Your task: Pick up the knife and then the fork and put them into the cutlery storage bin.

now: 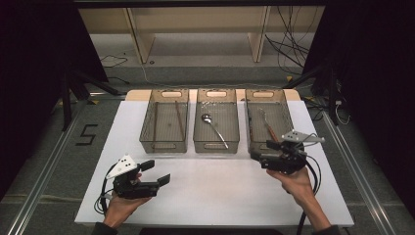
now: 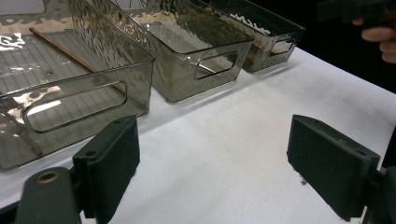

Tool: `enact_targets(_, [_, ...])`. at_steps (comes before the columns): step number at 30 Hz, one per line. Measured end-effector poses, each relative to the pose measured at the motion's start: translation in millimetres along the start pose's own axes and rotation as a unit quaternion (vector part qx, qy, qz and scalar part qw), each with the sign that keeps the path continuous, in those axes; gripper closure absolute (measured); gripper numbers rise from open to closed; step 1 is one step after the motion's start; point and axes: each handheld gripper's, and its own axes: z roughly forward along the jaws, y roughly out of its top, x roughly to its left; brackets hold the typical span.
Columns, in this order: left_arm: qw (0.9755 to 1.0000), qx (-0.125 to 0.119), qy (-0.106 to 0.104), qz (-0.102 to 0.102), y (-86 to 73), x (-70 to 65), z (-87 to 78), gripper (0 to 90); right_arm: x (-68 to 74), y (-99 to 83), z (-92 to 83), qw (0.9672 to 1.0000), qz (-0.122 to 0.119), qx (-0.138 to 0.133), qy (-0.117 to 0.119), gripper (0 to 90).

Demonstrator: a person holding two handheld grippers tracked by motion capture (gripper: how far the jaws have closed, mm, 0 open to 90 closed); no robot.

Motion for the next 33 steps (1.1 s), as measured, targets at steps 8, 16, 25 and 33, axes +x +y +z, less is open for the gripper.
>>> enact_targets(8, [1.0000,-0.001,-0.001,-0.004,-0.6,0.7,-0.4,16.8,23.1,-35.8,-13.5,0.9997,-0.007,-0.022,0.004,17.9])
enact_targets(16, [1.0000,0.000,-0.004,-0.003,-0.7,0.1,0.0,16.7,27.9,-56.1,-23.0,0.9992,-0.006,-0.040,-0.003,17.3])
enact_targets(25, [1.0000,0.002,-0.006,-0.001,-0.9,-0.6,0.3,16.7,25.3,-62.1,-25.4,0.9987,-0.014,-0.046,-0.014,17.3])
enact_targets(33, [1.0000,0.003,-0.006,0.001,-0.9,-0.8,0.5,16.7,24.2,-62.3,-26.6,0.9984,-0.014,-0.052,-0.018,17.2])
